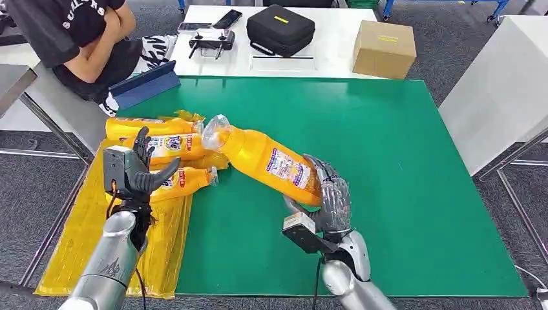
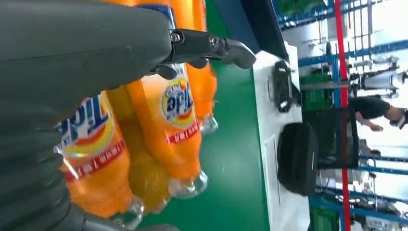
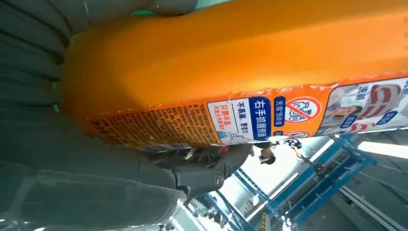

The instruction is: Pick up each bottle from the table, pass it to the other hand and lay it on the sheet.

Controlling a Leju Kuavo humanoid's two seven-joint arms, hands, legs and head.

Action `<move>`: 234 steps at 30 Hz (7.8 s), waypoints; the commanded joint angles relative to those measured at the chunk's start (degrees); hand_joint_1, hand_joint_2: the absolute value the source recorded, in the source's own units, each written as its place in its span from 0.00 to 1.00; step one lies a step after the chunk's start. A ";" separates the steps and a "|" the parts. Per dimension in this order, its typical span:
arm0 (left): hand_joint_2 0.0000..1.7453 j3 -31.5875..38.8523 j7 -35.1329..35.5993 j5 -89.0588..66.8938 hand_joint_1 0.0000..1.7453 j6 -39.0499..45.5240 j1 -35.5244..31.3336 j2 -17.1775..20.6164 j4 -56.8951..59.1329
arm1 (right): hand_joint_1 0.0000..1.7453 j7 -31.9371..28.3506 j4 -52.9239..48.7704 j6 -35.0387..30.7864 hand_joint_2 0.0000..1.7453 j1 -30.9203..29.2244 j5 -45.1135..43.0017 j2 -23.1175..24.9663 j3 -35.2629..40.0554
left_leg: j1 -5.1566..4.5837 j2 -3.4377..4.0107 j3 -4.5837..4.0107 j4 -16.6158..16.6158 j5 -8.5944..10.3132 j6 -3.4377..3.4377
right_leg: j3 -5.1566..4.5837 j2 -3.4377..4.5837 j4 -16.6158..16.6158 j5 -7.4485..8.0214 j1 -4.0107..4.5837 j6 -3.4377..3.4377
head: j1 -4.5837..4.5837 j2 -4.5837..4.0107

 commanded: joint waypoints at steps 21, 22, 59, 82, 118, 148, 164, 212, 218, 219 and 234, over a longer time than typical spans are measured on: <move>1.00 -15.74 7.38 0.48 0.00 -0.29 -7.42 2.98 -14.29 | 1.00 -11.76 32.72 0.41 1.00 -23.65 -14.46 10.17 -2.14 | 0.04 0.06 0.03 0.04 0.00 -0.16 | 0.03 0.05 0.04 -0.01 0.03 -0.10 | 0.02 0.00; 1.00 -15.98 7.46 0.61 0.00 -0.34 -7.52 2.98 -14.28 | 1.00 -12.05 33.70 0.10 1.00 -24.11 -14.54 10.31 -2.24 | 0.05 0.09 0.12 0.08 -0.06 -0.24 | 0.11 0.08 0.08 -0.06 0.04 -0.15 | 0.00 0.00; 1.00 -28.29 11.39 15.71 0.00 -8.70 -8.28 -0.96 -14.14 | 1.00 -16.91 36.96 -0.85 1.00 -28.95 -19.02 17.00 -9.45 | 0.05 0.11 0.10 0.09 -0.08 -0.23 | 0.09 0.10 0.07 -0.07 0.03 -0.14 | 0.02 0.00; 1.00 -31.55 11.12 19.86 0.00 -7.25 -9.14 -2.60 -10.26 | 1.00 -16.41 35.48 17.60 1.00 -27.27 -34.89 17.00 4.90 | 0.06 -0.01 0.03 0.02 -0.01 -0.18 | 0.03 -0.02 0.00 -0.04 0.04 -0.10 | 0.00 0.00; 1.00 -20.26 8.90 16.53 1.00 -3.71 -6.06 0.46 -12.70 | 1.00 -12.15 48.32 14.67 1.00 -24.75 -24.22 17.00 32.05 | 0.16 -0.04 0.23 0.07 -0.13 -0.34 | 0.25 -0.09 0.04 -0.19 0.13 -0.22 | -0.02 0.00; 1.00 -18.86 7.39 17.02 1.00 -1.42 -5.84 -0.04 -13.48 | 1.00 -11.70 48.11 11.07 1.00 -23.97 -22.35 17.00 27.34 | 0.17 -0.10 0.10 0.05 -0.05 -0.28 | 0.13 -0.15 0.00 -0.12 0.13 -0.18 | 0.00 0.00; 1.00 -14.13 6.20 15.48 1.00 3.65 -8.02 1.21 -12.70 | 0.00 -12.03 39.63 8.75 1.00 -23.02 -21.63 13.98 22.38 | 0.13 -0.02 -0.08 0.09 0.01 -0.22 | -0.09 -0.07 0.06 -0.05 0.10 -0.14 | 0.00 0.00; 1.00 -19.65 11.78 -68.98 1.00 39.17 -16.49 5.90 25.25 | 0.00 -1.05 -20.42 -0.85 1.00 4.09 9.92 -6.79 5.26 | 0.06 -0.19 0.11 0.03 -0.01 -0.23 | 0.09 -0.22 0.00 -0.12 0.04 -0.12 | 0.00 0.00; 1.00 -18.12 16.96 -74.89 1.00 38.98 -18.20 7.54 33.51 | 0.00 0.71 -24.44 -0.85 1.00 4.04 10.71 -9.11 4.62 | 0.07 -0.01 0.09 0.06 -0.04 -0.25 | 0.04 -0.05 0.02 -0.10 0.05 -0.14 | 0.02 0.00; 1.00 -17.76 17.23 -74.95 1.00 38.90 -18.22 7.74 33.87 | 0.00 0.90 -24.64 -0.85 1.00 4.07 10.66 -9.25 4.50 | 0.09 -0.03 0.19 0.09 -0.10 -0.33 | 0.15 -0.08 0.05 -0.16 0.07 -0.19 | 0.00 0.00; 1.00 -13.80 19.42 -74.85 1.00 38.56 -17.57 8.86 35.41 | 0.00 0.97 -22.98 -0.85 1.00 3.32 10.33 -9.36 4.85 | 0.05 0.15 0.14 -0.01 0.00 -0.19 | 0.06 0.10 -0.01 -0.01 0.04 -0.10 | 0.00 0.00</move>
